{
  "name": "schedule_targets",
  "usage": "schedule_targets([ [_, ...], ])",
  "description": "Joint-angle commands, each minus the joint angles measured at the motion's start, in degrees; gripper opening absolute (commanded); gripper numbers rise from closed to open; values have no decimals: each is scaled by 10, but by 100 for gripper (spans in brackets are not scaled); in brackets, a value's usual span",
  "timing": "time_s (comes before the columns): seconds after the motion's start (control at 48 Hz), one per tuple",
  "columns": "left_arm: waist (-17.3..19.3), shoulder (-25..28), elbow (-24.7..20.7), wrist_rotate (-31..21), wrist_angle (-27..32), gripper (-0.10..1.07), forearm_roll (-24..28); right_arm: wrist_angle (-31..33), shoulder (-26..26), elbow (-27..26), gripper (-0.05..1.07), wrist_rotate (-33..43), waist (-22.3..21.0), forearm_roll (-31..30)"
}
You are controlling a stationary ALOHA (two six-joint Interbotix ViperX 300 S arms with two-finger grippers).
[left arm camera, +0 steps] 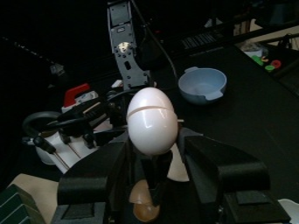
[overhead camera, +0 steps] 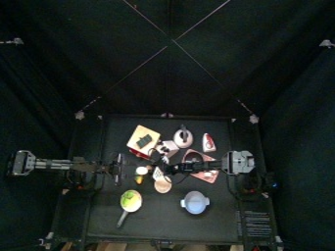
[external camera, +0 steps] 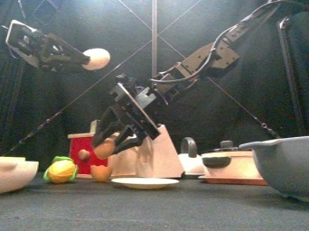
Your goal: Drop egg shell
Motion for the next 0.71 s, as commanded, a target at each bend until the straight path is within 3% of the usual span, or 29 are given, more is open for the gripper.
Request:
schedule_targets([
  [0.0,0,-1,-7,0,-3,73,-1,11,-12,-16,72,0,-4,1],
  [0.458,0,-1,-7,0,1,73,-1,16,-12,-16,91,-1,-1,11],
  [0.688,0,-1,-8,0,1,73,0,19,-13,-16,94,-2,-3,11],
])
